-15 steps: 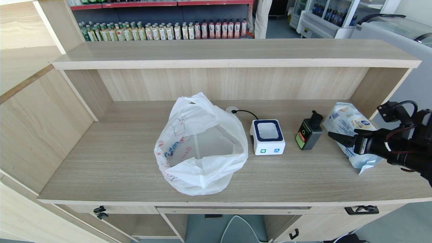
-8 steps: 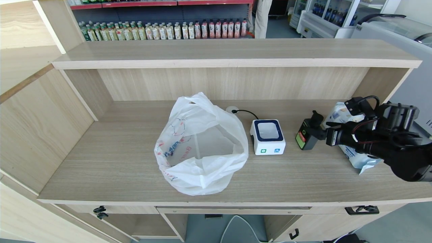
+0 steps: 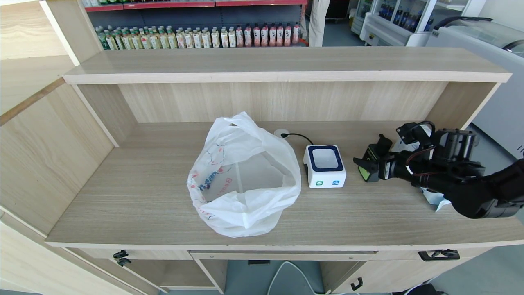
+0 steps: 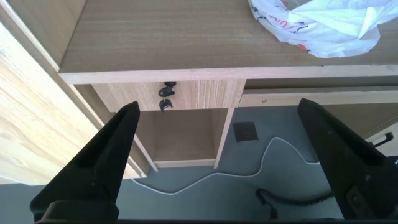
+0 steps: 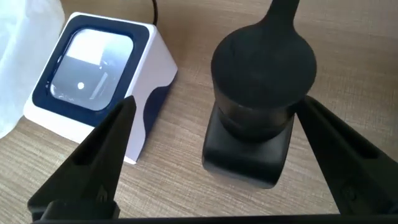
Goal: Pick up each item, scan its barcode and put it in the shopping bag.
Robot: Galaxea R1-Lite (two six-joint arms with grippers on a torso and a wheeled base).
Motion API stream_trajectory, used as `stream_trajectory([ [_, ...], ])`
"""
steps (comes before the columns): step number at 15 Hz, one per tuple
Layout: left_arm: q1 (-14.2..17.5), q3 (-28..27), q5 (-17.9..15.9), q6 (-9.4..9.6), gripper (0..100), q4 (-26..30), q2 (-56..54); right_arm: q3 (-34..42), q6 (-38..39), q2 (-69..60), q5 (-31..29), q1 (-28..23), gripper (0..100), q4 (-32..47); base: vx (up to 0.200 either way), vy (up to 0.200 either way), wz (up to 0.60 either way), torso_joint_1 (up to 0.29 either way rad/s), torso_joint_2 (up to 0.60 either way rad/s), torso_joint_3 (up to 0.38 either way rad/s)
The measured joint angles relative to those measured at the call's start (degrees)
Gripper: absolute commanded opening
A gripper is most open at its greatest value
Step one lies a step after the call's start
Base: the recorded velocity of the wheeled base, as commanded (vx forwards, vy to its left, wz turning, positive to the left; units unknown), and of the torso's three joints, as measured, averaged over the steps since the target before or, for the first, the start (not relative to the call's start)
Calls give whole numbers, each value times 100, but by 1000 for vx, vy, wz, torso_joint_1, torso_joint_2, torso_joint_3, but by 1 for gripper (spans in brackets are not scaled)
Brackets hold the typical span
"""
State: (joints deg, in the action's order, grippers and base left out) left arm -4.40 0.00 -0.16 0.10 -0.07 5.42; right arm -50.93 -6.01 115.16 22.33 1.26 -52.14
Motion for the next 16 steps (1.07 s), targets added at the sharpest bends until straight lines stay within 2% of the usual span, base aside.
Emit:
stream_trajectory([
  [4, 0, 0, -2, 0, 100, 0, 0, -41, -230, 123, 35, 1, 100, -57, 0, 0, 0, 0, 0, 0],
  [7, 0, 0, 0, 0, 100, 0, 0, -63, -239, 261, 108, 1, 100, -367, 0, 0, 0, 0, 0, 0],
  [13, 0, 0, -2, 0, 100, 0, 0, -140, -233, 468, 255, 6, 100, -407, 0, 0, 0, 0, 0, 0],
  [14, 0, 0, -2, 0, 100, 0, 0, -160, -233, 496, 306, 6, 0, -424, 0, 0, 0, 0, 0, 0],
  [16, 0, 0, -2, 0, 100, 0, 0, -196, -233, 569, 347, 1, 0, -561, 0, 0, 0, 0, 0, 0],
])
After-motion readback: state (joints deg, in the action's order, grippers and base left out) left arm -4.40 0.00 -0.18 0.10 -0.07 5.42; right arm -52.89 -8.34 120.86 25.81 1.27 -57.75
